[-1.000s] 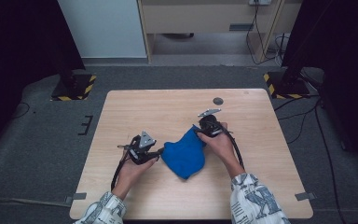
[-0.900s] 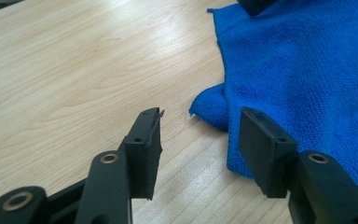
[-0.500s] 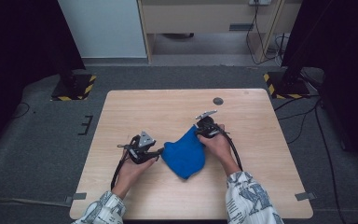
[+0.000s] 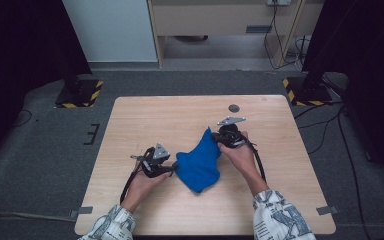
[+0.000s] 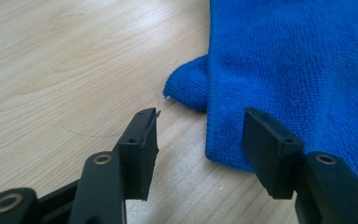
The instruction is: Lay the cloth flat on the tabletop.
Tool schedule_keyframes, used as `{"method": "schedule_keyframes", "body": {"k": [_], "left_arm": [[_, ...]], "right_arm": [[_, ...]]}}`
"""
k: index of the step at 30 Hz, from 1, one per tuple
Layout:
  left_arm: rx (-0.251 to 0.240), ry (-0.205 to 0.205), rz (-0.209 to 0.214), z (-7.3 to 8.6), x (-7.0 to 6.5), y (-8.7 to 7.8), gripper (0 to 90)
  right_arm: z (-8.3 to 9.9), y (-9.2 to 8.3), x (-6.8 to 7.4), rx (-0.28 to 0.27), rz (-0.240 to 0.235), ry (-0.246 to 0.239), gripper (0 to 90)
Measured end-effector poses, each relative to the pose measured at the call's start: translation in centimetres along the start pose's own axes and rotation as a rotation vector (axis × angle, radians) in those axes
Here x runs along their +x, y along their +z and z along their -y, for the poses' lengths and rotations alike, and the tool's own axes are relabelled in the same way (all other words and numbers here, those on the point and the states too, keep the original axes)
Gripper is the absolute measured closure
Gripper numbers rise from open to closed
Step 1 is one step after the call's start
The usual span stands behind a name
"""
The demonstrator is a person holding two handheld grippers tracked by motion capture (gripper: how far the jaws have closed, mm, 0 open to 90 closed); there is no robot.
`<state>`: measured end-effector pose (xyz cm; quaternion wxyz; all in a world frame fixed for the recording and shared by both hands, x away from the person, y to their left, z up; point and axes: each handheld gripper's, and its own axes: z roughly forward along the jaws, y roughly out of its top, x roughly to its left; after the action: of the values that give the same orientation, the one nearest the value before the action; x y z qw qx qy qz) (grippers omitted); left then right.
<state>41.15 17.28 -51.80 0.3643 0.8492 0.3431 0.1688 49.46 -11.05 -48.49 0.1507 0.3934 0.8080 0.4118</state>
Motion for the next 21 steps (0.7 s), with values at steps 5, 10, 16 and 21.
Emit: {"method": "schedule_keyframes", "body": {"k": [5,10,16,21], "left_arm": [[0.019,0.001,0.035,0.1,-0.2,0.4,49.7],[0.034,-0.004,0.069,0.2,-0.2,0.7,57.7],[0.045,0.008,0.086,0.0,-0.4,0.9,72.8],[0.027,-0.006,0.077,-0.2,-0.1,0.5,83.5]], "right_arm": [[-0.3,-1.4,0.3,-0.022,-0.013,-0.015,87.7],[-0.5,-2.1,0.2,-0.032,-0.017,-0.019,87.7],[-0.5,-2.9,0.4,-0.043,-0.025,-0.026,87.7],[-0.4,-3.5,0.6,-0.047,-0.025,-0.038,87.7]]}}
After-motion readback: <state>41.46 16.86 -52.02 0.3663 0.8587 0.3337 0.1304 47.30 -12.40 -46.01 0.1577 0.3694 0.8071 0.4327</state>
